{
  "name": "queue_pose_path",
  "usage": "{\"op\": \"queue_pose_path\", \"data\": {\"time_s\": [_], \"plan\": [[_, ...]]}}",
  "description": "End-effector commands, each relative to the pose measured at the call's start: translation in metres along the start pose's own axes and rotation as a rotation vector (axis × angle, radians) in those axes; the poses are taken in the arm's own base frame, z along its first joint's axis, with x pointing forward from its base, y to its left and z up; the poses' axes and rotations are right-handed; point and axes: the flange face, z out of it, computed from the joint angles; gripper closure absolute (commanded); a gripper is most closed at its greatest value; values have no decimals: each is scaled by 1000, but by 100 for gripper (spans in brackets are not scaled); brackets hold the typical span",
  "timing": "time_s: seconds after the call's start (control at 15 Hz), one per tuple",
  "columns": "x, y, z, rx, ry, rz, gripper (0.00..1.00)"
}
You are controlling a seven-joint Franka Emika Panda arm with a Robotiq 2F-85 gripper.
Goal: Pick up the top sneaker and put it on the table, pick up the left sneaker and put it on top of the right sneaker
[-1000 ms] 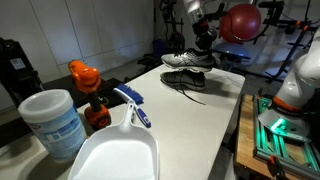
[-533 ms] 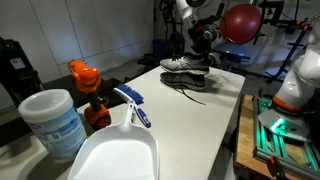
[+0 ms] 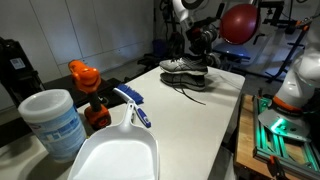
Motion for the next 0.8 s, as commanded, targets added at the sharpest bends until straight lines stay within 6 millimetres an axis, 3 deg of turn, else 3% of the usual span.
{"op": "queue_pose_path", "data": {"time_s": [0.0, 0.27, 0.33, 0.4, 0.53, 0.73], "plan": [[7, -3, 0, -15, -62, 45, 97], [14, -7, 1, -25, -83, 62, 96], [15, -7, 1, -29, -87, 63, 83], [15, -8, 2, -32, -96, 55, 61], [16, -9, 1, -35, -102, 53, 58], [16, -9, 2, -41, -107, 54, 38]]}}
